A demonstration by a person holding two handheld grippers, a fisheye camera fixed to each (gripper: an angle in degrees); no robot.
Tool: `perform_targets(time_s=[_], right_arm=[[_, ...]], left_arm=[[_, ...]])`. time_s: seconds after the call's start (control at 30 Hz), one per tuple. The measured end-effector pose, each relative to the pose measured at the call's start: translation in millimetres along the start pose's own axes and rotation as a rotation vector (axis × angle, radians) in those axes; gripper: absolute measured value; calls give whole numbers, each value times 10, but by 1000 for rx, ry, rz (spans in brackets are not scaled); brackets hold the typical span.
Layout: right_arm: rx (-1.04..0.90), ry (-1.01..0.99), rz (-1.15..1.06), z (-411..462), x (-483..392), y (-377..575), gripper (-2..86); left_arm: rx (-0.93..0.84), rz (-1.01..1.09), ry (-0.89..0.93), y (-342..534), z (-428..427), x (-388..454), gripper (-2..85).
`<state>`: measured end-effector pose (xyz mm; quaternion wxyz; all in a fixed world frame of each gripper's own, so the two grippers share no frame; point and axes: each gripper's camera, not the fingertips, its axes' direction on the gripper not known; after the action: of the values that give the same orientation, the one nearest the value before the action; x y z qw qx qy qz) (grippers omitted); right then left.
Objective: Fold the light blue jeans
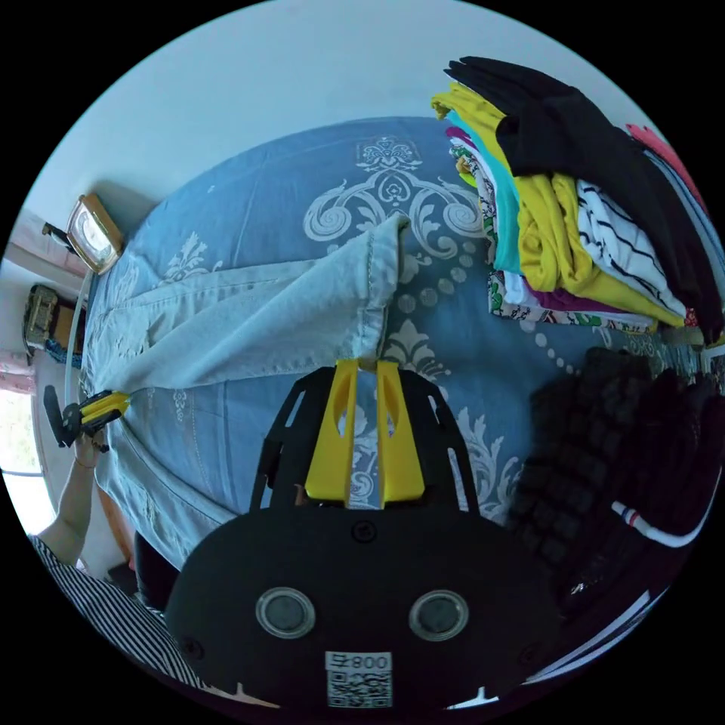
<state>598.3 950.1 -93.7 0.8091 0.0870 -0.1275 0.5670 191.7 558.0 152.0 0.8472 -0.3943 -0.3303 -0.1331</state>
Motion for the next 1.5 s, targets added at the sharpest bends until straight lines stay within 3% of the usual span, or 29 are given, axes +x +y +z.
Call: perform_targets(time_s=[0.33,0.53,0.63,0.77,0.83,0.97,1.1,1.33,1.5], right_arm=[[37,-180,-18,-726,416,854,25],[-153,-263,86,-225,749,1073,27],[-160,-304,149,-102,846,1117,30],[-108,-208,161,-208,831,1263,22],[-54,-165,199,-285,820,1371,13],[67,-157,102,-448,588,1338,18],[48,18,81,-325,468,883,43],[19,-30,204,34,638,457,47],[29,70,92,-51,487,499,8]], left_arm=[[134,31,91,212,-421,174,32],[-14,-29,130,288,-16,74,40],[-9,-84,172,334,26,-5,40],[3,-107,124,430,-46,-52,35],[-58,-119,160,476,56,-107,33],[17,-162,222,613,-50,-172,28],[-18,-148,231,699,3,-160,25],[44,-129,243,812,25,-199,19],[102,-159,269,880,26,-293,14]])
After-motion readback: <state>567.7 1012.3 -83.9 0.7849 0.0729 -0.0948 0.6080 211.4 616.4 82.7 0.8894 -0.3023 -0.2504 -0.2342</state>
